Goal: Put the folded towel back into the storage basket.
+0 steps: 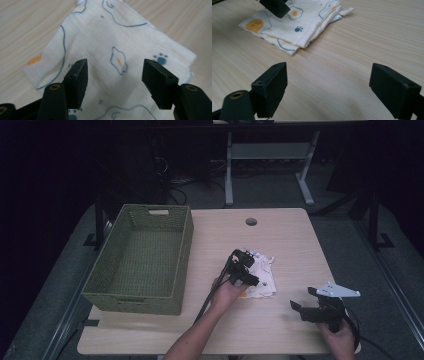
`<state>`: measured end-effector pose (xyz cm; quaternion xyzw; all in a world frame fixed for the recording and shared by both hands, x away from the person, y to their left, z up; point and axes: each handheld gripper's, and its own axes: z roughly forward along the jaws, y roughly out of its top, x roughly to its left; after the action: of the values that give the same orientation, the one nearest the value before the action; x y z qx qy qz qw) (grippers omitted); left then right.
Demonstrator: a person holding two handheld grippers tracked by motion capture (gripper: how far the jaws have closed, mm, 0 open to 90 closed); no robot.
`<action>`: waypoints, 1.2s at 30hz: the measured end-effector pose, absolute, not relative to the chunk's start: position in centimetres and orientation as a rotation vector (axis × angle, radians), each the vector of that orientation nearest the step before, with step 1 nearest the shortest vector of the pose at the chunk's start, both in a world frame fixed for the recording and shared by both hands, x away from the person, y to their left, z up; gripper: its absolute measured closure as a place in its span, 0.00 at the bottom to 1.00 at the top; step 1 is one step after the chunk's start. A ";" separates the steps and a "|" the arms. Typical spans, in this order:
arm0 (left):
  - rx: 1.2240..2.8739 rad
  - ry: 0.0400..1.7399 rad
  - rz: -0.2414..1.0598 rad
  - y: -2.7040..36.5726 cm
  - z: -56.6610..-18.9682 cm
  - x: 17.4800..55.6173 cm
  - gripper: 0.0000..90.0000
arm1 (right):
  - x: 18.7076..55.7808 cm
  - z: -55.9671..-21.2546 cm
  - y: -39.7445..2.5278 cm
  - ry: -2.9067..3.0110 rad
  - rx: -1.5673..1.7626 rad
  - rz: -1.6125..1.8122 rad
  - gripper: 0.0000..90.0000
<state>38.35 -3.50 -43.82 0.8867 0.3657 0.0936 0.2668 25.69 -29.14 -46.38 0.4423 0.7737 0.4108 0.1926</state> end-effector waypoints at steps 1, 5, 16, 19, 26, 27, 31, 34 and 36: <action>2.399 0.993 0.252 -3.7 -43.9 38.5 0.43 | 25.7 -46.4 -29.1 2.174 1.243 1.152 0.16; 2.423 1.028 0.252 -4.3 -44.5 39.0 0.43 | 25.6 -46.4 -29.1 2.170 1.238 1.151 0.16; 2.413 0.993 0.294 -3.6 -45.1 38.7 0.72 | 25.6 -46.3 -29.2 2.156 1.240 1.153 0.16; 2.435 0.976 0.287 -3.2 -45.0 38.6 0.78 | 25.5 -46.2 -29.3 2.151 1.244 1.154 0.16; 2.459 0.957 0.239 -2.1 -44.8 38.1 0.89 | 25.6 -46.3 -29.2 2.160 1.244 1.137 0.16; 2.456 0.959 0.220 -1.8 -44.7 38.1 0.89 | 25.6 -46.3 -29.1 2.163 1.241 1.136 0.16; 2.430 0.979 0.107 -0.6 -44.6 38.1 0.91 | 25.4 -46.3 -29.0 2.165 1.229 1.136 0.16; 2.400 0.985 0.044 0.4 -44.7 38.0 0.91 | 25.5 -46.3 -29.1 2.164 1.229 1.135 0.16; 2.345 1.010 -0.002 1.2 -44.7 37.9 0.92 | 25.5 -46.3 -29.1 2.164 1.232 1.134 0.16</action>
<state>37.86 1.24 -44.69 0.8791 0.3784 -0.0009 0.2898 25.47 -29.11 -46.30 0.4409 0.7748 0.4061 0.2011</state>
